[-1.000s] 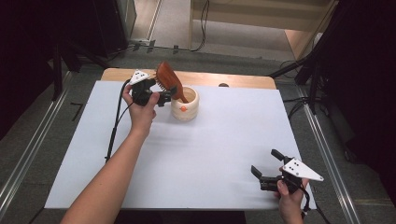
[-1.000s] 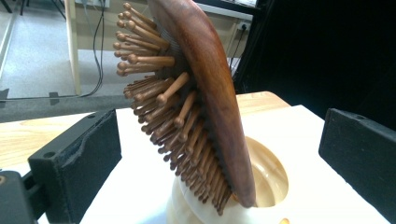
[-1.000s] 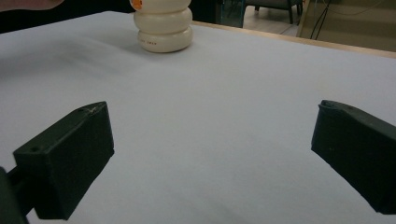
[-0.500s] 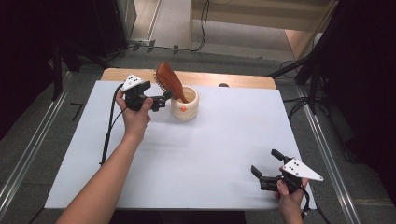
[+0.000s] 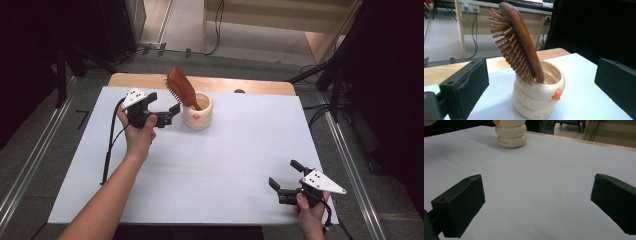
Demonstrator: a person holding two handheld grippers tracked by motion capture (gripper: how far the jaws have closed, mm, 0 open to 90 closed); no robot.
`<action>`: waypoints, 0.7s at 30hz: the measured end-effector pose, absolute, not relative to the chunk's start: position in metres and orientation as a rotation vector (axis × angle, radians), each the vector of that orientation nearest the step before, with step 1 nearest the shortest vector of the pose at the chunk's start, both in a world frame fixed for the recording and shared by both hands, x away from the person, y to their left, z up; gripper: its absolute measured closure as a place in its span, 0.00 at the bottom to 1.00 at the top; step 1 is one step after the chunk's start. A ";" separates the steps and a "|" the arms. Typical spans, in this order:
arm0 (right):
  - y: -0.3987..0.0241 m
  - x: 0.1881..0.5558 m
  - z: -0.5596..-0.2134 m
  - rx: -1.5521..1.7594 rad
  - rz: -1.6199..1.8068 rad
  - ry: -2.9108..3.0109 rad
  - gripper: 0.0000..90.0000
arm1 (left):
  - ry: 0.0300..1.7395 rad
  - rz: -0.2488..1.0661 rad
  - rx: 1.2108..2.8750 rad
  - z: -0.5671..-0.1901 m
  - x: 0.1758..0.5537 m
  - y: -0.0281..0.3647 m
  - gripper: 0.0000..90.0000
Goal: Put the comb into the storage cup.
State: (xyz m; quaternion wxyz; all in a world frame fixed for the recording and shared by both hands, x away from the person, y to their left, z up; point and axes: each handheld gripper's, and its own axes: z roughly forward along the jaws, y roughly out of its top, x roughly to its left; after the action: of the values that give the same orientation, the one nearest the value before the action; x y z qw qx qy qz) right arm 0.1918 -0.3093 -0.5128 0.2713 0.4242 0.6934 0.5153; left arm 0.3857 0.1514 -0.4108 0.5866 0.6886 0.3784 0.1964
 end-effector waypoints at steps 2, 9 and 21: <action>-0.309 0.192 -0.513 1.142 1.388 1.867 0.00 | 0.875 0.467 1.604 -0.410 0.381 0.154 0.00; -0.309 0.192 -0.513 1.141 1.385 1.868 0.00 | 0.867 0.487 1.590 -0.409 0.368 0.165 0.00; -0.309 0.192 -0.513 1.145 1.383 1.867 0.00 | 0.863 0.509 1.581 -0.413 0.345 0.182 0.00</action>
State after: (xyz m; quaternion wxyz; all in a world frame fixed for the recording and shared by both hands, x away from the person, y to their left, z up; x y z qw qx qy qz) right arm 0.1916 -0.3089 -0.5129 0.2724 0.4253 0.6935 0.5137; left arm 0.3449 0.1816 -0.4131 0.5932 0.6802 0.3711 0.2188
